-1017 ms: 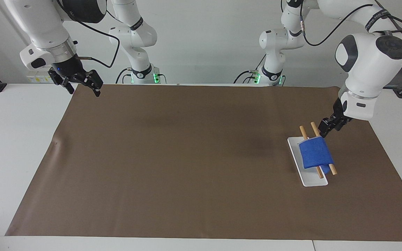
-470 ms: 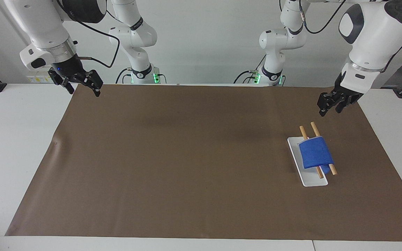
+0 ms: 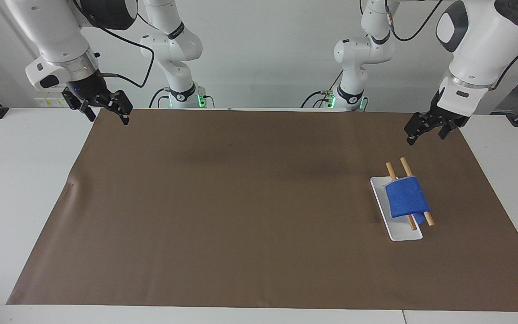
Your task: Right arm passes towel to left arm to hang
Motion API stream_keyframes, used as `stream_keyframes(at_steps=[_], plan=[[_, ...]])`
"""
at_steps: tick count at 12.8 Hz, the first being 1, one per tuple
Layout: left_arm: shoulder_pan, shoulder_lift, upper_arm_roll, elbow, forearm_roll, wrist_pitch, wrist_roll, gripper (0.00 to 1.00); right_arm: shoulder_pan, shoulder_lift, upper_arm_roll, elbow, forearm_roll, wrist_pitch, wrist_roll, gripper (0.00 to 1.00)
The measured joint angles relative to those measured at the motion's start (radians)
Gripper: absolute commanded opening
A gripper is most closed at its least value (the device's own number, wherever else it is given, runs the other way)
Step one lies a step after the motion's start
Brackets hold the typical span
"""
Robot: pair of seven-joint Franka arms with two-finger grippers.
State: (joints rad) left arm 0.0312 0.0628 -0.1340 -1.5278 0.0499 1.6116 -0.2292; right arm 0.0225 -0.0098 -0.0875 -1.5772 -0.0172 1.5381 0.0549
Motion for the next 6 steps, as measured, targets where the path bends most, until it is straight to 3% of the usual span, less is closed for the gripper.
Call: stream_keyframes(at_steps=[6], plan=[[0.000,-0.001,0.029,-0.001,0.000,0.000,0.110,1.00,0.000,0.000,0.000,0.000,0.000,0.000,0.000,1.00]])
